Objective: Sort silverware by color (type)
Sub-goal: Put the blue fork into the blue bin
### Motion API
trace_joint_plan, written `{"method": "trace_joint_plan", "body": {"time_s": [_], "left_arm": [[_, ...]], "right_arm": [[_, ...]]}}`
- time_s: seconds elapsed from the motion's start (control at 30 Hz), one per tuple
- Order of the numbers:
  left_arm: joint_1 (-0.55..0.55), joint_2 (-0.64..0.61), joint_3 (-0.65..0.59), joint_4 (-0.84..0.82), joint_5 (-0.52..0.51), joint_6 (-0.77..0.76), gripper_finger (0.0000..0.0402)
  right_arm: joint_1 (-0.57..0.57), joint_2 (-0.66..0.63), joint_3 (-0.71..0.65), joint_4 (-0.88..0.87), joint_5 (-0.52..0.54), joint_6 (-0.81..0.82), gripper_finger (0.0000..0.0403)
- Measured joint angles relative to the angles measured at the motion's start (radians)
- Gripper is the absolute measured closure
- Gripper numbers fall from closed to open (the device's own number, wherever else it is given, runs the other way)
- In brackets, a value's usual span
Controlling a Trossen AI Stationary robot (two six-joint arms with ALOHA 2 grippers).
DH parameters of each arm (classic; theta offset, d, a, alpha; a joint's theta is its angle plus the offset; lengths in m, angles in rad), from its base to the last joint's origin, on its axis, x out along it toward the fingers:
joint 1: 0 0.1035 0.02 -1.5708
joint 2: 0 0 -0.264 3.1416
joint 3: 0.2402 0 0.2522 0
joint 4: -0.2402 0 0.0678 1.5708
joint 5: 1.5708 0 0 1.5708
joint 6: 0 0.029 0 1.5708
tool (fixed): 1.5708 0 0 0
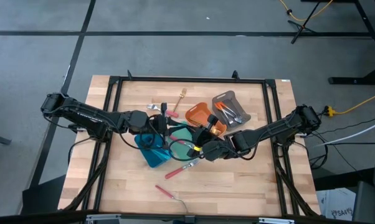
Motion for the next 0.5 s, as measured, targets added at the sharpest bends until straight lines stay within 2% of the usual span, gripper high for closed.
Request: {"method": "trace_joint_plan", "body": {"time_s": [0.33,0.5], "left_arm": [[-0.001,0.000,0.000,-0.005,0.000,0.000,0.0400],[0.000,0.000,0.000,-0.005,0.000,0.000,0.0401]], "right_arm": [[0.000,0.000,0.000,-0.001,-0.025,-0.001,0.0402],[0.000,0.000,0.000,0.000,-0.033,-0.001,0.0377]]}}
